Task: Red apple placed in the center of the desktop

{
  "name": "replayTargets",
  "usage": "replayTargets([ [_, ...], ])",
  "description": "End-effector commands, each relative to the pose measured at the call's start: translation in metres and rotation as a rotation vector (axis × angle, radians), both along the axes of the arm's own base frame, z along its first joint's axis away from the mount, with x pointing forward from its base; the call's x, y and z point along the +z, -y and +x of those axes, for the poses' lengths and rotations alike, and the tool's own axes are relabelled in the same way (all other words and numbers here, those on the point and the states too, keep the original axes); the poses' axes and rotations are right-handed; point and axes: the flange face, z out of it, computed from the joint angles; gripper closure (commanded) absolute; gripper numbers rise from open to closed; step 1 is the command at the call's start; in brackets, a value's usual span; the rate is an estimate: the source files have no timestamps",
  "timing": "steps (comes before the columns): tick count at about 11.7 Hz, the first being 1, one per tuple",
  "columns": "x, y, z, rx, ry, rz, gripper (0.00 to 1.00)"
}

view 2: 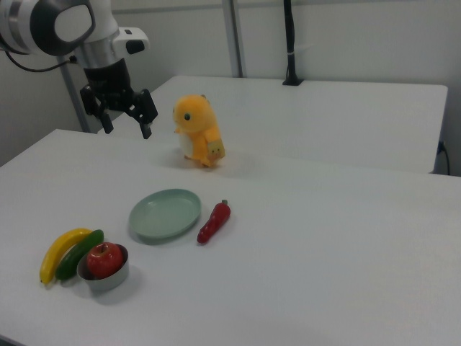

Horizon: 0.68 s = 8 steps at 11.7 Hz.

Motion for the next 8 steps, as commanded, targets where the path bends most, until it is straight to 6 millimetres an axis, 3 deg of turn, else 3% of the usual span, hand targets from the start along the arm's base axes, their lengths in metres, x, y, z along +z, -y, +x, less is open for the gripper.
replayTargets([
  [1, 0.002, 0.005, -0.012, 0.016, -0.021, -0.013, 0.0],
  [8, 0.004, -0.03, -0.039, 0.091, -0.148, -0.012, 0.0],
])
